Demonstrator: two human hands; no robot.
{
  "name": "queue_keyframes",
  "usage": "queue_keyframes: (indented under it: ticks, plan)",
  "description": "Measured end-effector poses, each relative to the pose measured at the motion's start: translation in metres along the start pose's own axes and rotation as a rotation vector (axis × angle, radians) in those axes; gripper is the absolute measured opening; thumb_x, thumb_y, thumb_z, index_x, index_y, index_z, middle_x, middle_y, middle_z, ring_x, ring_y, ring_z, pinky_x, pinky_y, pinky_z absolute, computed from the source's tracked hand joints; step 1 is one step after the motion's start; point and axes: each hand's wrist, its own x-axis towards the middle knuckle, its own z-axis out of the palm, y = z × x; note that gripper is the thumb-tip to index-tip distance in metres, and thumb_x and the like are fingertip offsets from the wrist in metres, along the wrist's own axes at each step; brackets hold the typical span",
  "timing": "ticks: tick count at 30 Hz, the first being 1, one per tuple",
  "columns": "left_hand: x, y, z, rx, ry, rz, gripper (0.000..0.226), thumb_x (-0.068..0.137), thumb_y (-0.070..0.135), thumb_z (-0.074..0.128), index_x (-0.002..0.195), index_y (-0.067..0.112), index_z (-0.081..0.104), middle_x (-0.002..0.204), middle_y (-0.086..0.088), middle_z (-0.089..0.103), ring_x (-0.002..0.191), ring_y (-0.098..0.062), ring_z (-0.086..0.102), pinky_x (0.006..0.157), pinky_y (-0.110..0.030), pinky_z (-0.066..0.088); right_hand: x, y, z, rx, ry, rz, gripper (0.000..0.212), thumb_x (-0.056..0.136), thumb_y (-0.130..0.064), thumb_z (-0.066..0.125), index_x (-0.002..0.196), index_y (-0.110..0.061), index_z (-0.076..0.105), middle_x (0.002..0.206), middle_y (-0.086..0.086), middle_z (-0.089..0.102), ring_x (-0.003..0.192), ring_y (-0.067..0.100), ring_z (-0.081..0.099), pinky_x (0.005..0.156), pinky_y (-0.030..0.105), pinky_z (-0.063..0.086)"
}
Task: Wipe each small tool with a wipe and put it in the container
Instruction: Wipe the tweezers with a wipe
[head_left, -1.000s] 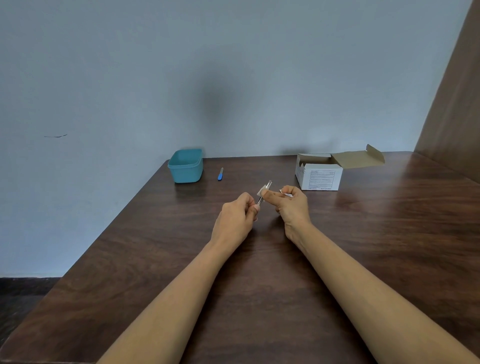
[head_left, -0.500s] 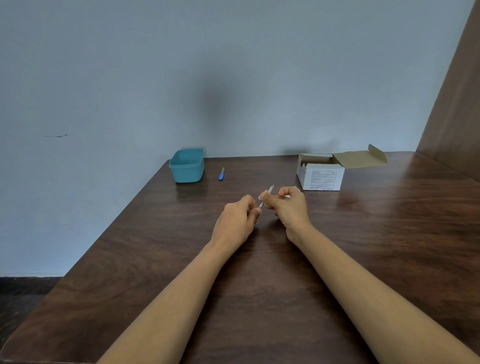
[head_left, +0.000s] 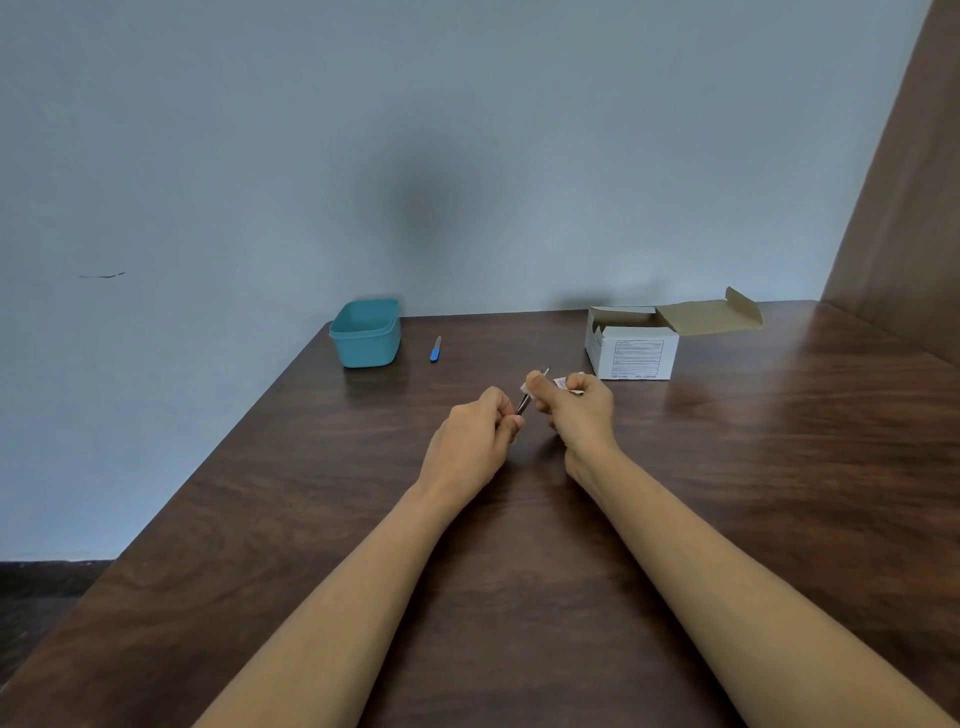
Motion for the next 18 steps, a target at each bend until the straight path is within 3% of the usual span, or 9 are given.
queue_keyframes:
  ticks: [3, 8, 18]
  plan:
    - [-0.001, 0.003, 0.001, 0.08, -0.027, 0.031, 0.013, 0.096, 0.033, 0.052, 0.098, 0.021, 0.054, 0.086, 0.004, 0.065, 0.078, -0.016, 0.062, 0.073, -0.043, 0.055, 0.005, -0.001, -0.003, 0.015, 0.069, -0.006, 0.034, 0.079, -0.012, 0.074, 0.092, -0.012, 0.043, 0.076, 0.006, 0.056, 0.045, -0.002, 0.055, 0.052, 0.016, 0.041]
    - [-0.001, 0.001, -0.002, 0.137, -0.03, 0.018, 0.014, 0.097, 0.033, 0.052, 0.1, 0.019, 0.053, 0.091, 0.002, 0.067, 0.08, -0.017, 0.062, 0.074, -0.042, 0.054, 0.004, 0.004, -0.002, -0.204, 0.004, -0.041, 0.034, 0.078, -0.021, 0.074, 0.077, -0.018, 0.04, 0.062, -0.001, 0.061, 0.065, 0.016, 0.058, 0.068, 0.029, 0.042]
    - [-0.002, -0.001, -0.004, 0.131, -0.031, 0.003, 0.012, 0.097, 0.031, 0.053, 0.098, 0.019, 0.054, 0.089, 0.001, 0.067, 0.078, -0.016, 0.063, 0.073, -0.04, 0.055, -0.007, 0.005, 0.005, -0.325, 0.007, -0.107, 0.035, 0.076, -0.018, 0.075, 0.073, -0.019, 0.04, 0.063, 0.0, 0.063, 0.065, 0.018, 0.062, 0.063, 0.027, 0.043]
